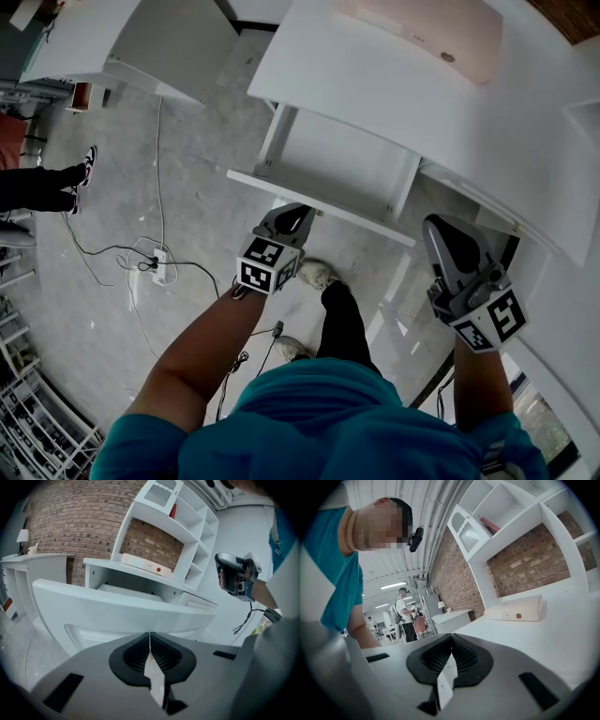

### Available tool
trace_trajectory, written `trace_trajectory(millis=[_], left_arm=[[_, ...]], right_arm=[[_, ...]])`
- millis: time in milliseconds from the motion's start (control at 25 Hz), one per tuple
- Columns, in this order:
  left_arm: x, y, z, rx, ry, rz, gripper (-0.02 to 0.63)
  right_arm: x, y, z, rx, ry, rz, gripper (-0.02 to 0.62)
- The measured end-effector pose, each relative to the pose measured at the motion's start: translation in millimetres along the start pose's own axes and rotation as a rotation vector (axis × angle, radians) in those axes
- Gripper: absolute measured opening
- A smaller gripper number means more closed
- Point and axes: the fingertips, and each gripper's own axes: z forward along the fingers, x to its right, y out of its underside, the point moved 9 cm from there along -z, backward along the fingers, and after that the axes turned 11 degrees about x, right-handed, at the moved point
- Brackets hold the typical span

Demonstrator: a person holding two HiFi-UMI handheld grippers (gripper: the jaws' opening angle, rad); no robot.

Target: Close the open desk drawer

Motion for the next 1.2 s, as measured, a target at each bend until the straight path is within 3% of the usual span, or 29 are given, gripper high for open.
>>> trace_trajectory(millis=[1200], left_arm=[[-21.6,-39.3,63.5,0.031,0.019,-0.001,0.017]], right_arm=[[31.1,4.7,-6.5,0.014,0.093,-0.049,0.023]])
